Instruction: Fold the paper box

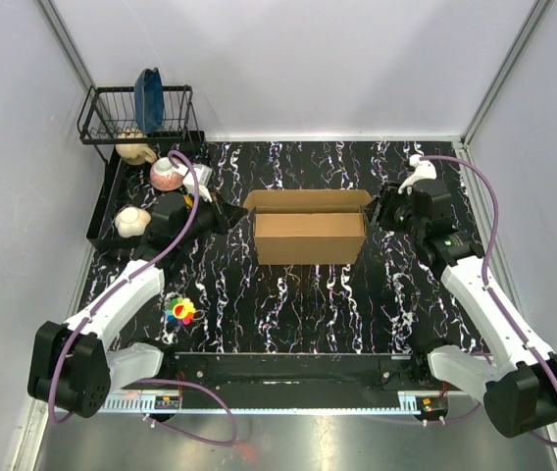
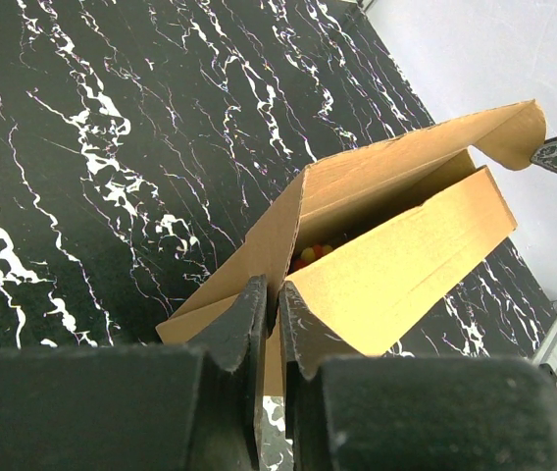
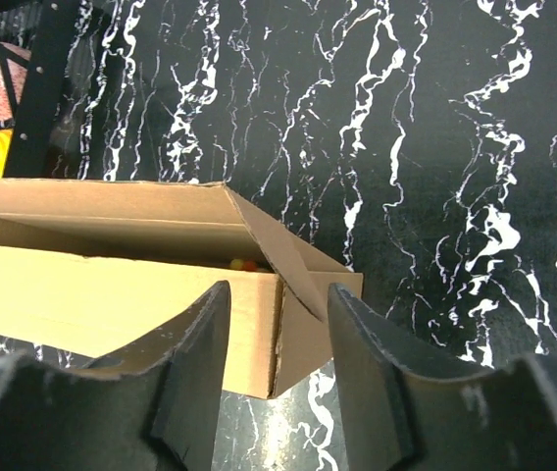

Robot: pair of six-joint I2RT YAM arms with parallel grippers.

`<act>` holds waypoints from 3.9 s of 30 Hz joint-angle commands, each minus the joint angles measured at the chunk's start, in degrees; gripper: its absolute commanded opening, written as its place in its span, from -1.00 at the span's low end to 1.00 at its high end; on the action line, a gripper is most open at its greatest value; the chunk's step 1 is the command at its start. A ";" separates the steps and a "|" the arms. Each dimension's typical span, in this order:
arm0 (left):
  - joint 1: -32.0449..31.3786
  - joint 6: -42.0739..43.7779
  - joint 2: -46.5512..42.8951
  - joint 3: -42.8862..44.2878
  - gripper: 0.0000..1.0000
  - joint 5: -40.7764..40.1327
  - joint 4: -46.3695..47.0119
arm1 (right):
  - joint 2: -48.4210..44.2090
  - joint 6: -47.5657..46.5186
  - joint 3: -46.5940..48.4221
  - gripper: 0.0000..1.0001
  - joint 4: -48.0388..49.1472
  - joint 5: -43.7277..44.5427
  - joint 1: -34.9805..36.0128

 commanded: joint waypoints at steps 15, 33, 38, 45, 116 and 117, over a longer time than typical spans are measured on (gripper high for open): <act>-0.22 1.15 -1.14 1.80 -0.84 -0.96 1.22 | 1.36 -2.61 0.89 0.07 5.04 4.34 0.47; -0.30 1.06 -0.70 2.07 -0.85 -0.70 1.22 | 5.06 -4.72 0.44 -0.09 11.19 3.73 0.47; -0.30 1.06 -0.61 2.16 -0.85 -0.61 1.14 | 5.06 -4.28 0.01 -0.48 11.28 2.34 0.47; -0.30 0.97 -0.70 2.33 -0.85 -1.05 1.14 | 3.56 -2.08 0.36 -0.67 9.61 0.83 0.47; -1.62 -3.42 -1.40 1.01 -0.76 -6.76 3.68 | -2.06 3.72 -22.50 -1.00 15.67 5.13 6.27; -1.62 -3.34 -1.49 1.27 -0.75 -6.85 3.60 | -2.24 3.63 -22.41 -1.00 15.59 5.13 6.27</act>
